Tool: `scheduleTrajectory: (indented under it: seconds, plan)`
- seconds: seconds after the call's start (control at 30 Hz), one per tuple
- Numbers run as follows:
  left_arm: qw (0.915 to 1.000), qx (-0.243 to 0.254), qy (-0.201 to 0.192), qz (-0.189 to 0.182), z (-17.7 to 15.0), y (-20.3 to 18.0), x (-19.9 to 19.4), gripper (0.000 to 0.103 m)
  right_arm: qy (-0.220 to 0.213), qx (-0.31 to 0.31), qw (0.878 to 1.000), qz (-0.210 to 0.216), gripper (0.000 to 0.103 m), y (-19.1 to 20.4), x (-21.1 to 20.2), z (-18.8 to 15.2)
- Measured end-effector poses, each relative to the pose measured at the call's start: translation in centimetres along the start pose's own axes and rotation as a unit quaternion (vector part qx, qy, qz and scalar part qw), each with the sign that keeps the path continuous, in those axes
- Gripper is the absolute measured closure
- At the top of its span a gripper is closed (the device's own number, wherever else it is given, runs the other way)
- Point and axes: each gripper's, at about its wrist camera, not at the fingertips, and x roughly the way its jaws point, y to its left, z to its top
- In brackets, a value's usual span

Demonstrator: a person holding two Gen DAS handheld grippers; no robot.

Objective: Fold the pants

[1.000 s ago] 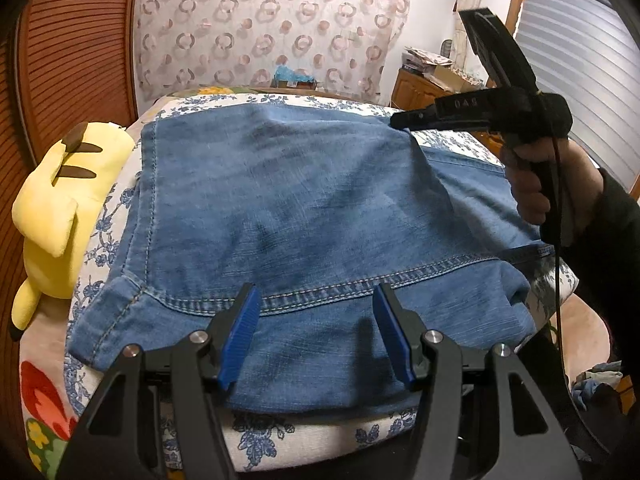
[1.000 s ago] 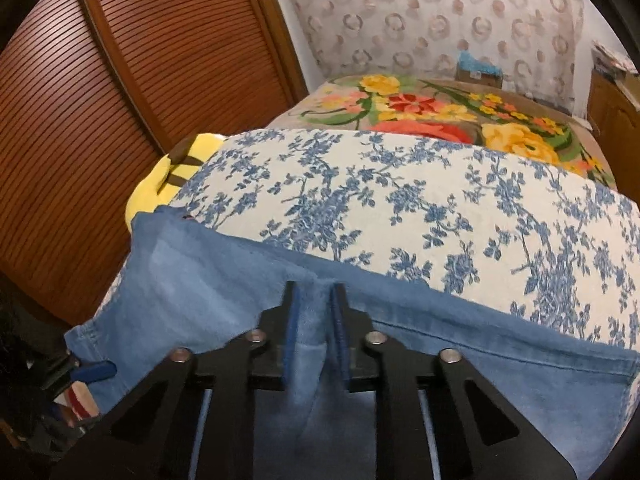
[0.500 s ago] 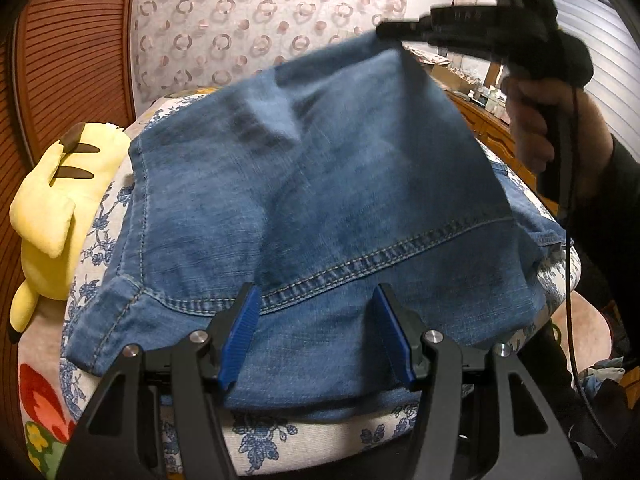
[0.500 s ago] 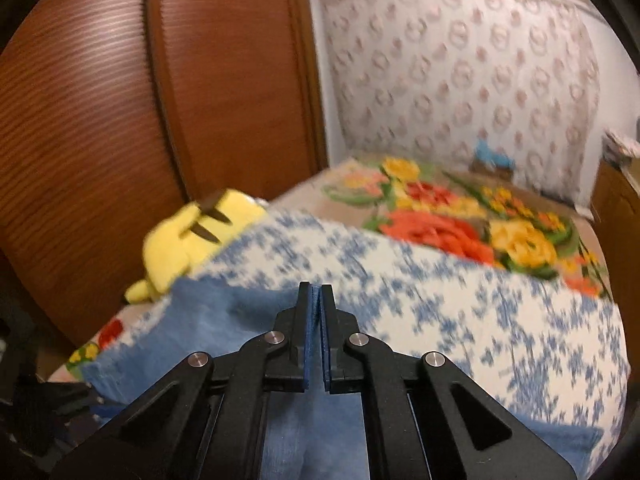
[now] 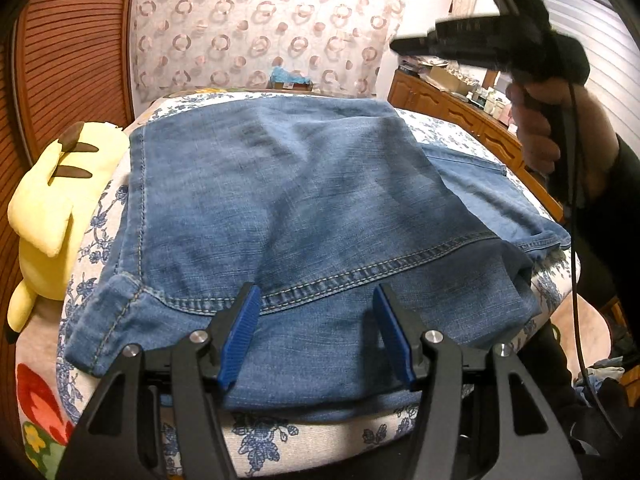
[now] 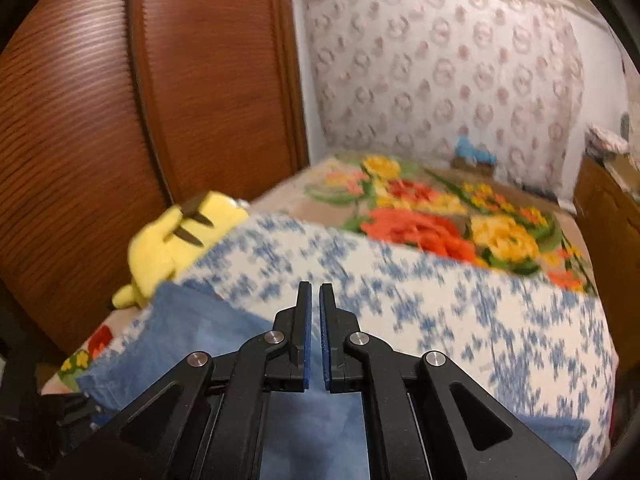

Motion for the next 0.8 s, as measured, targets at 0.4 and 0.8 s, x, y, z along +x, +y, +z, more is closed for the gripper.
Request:
scheduleTrajectory:
  seconds: [0.4, 0.8]
  plan:
    - [0.9999, 0.009, 0.000, 0.012, 0.0, -0.9, 0.2, 0.045, 0.101, 0.033, 0.994, 0.025, 0.075, -2.0, 3.1, -4.0]
    - [0.9999, 0.013, -0.003, 0.006, 0.0, -0.7, 0.2, 0.045, 0.060, -0.030, 0.998, 0.008, 0.103, 2.5, 4.2, -0.4]
